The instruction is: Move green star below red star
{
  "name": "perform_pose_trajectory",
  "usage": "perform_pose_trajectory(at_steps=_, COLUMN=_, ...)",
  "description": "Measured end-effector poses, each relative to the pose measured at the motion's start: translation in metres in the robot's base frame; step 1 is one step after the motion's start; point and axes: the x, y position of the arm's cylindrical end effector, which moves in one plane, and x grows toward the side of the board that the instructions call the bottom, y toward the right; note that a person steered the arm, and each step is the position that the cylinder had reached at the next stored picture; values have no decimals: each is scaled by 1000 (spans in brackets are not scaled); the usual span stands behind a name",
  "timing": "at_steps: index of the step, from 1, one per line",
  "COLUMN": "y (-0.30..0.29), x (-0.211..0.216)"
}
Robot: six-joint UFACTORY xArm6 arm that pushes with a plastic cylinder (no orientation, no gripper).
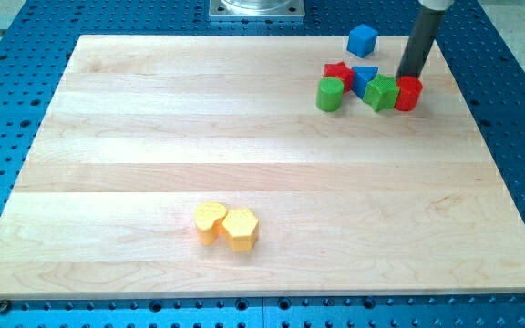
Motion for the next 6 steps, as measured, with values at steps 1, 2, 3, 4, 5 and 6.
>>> perform_pose_trajectory(at_steps=1, y=63, x=-9)
perform_pose_trajectory(at_steps=2, y=51, x=26)
perform_pose_trajectory(at_steps=3, y=4, x=44)
perform_pose_trajectory(at_steps=4, y=-48, x=44)
perform_pose_trajectory(at_steps=5, y=-49, x=44)
perform_pose_trajectory(at_steps=6, y=-18, x=44)
